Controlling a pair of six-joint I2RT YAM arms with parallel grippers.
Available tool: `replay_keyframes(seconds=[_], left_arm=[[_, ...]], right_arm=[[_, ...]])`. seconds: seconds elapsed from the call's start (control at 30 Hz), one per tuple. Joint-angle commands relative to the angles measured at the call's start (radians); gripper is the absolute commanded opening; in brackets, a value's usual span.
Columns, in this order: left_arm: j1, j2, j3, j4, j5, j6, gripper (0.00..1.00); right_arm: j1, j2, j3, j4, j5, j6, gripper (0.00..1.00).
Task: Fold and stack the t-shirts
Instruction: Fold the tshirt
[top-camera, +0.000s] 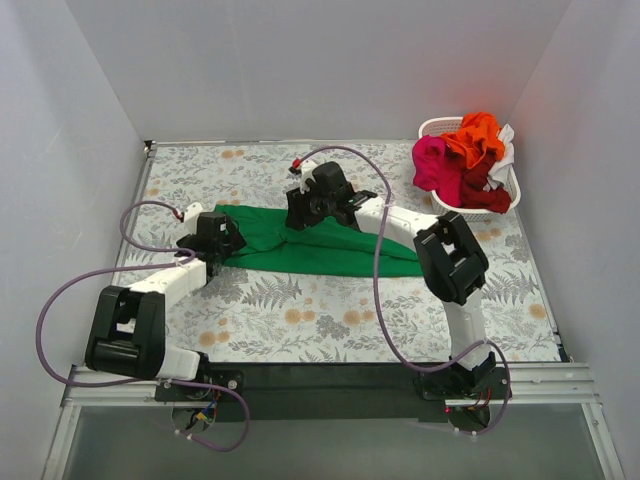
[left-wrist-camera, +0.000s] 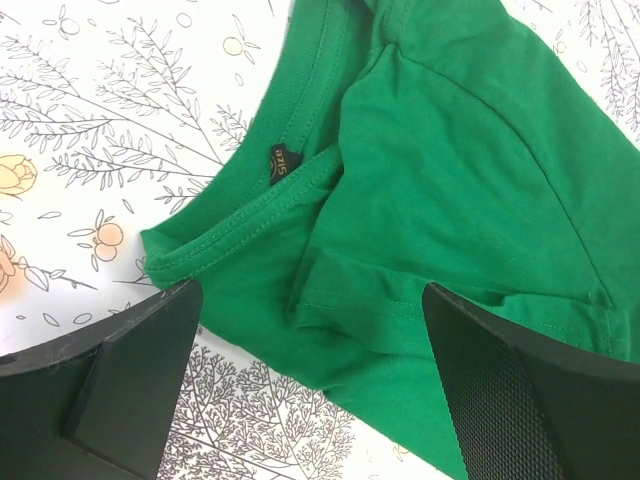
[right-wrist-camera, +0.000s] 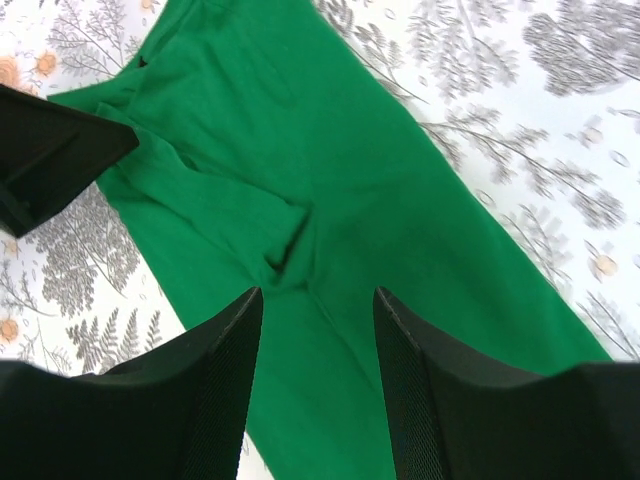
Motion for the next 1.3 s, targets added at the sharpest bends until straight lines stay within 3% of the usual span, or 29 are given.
replay_keyframes(seconds=[0.0, 0.6, 0.7, 0.93, 1.27], left_arm=[[0.02, -0.053, -0.02, 0.02, 0.014, -0.01, 0.85], [0.044, -0.073, -0.048, 0.043, 0.048, -0.021, 0.86], [0.044, -0.075, -0.052, 0.042, 0.054, -0.022, 0.86], [0.044, -0.064, -0.056, 0.042, 0.051, -0.021, 0.86], [0.048, -0.043, -0.049, 0.069, 0.049, -0.021, 0.86]], right_arm=[[0.017, 0.061, 0.094, 0.064, -0.08, 0.03, 0.43], [0.064, 0.258, 0.232, 0.069, -0.139, 0.073, 0.41], [0.069, 0.263, 0.232, 0.07, -0.137, 0.074, 0.38], [0.092, 0.226, 0.175, 0.113, -0.122, 0.027, 0.2], [0.13, 0.125, 0.019, 0.165, -0.028, -0.077, 0.15]])
